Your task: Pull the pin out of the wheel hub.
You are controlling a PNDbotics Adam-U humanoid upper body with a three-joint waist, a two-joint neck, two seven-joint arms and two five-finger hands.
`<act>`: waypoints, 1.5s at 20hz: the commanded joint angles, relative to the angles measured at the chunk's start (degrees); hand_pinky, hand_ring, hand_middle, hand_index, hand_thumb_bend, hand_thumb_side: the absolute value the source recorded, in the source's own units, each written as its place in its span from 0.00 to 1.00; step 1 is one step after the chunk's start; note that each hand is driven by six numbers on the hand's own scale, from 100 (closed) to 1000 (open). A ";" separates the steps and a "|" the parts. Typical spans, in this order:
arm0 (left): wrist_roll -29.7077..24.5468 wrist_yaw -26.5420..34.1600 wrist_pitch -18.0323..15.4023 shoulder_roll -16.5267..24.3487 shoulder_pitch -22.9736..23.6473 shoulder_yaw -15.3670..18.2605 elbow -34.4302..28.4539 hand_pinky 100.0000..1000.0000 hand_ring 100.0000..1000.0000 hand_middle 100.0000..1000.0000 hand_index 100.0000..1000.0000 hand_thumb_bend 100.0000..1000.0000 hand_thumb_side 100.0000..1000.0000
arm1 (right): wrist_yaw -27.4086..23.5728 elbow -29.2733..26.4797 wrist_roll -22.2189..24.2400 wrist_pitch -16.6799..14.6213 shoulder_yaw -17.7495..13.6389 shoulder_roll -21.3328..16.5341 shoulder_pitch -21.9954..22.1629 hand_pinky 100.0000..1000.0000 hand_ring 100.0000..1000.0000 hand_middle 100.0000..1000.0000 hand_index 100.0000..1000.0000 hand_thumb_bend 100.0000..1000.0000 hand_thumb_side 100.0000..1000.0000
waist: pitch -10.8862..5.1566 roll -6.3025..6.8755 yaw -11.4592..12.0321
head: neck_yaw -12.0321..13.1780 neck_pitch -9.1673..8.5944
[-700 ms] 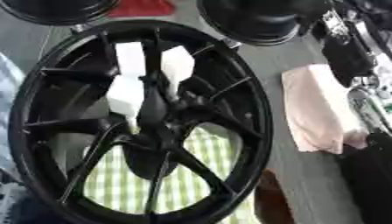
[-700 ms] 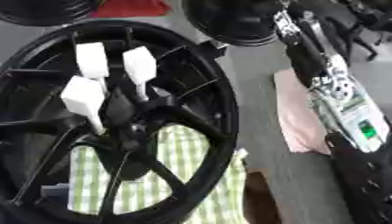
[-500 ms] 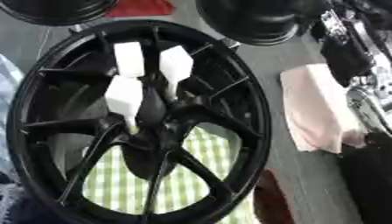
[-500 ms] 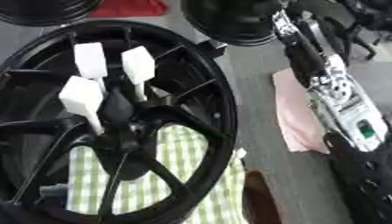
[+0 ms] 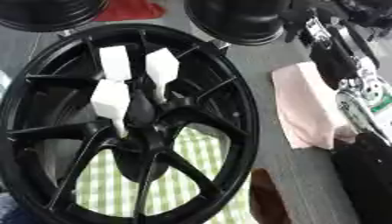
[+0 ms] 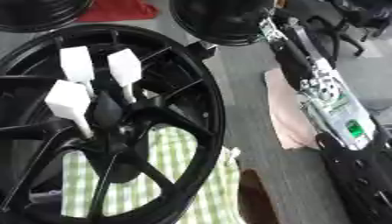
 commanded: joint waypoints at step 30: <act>-43.16 2.40 14.46 -11.77 -42.22 -18.83 -0.91 0.80 0.69 0.66 0.79 0.43 0.62 | 0.10 -0.89 1.64 0.96 1.18 -3.28 -2.36 0.95 0.90 0.33 0.61 0.00 0.63 | -0.45 2.32 -2.87 | 4.94 -2.83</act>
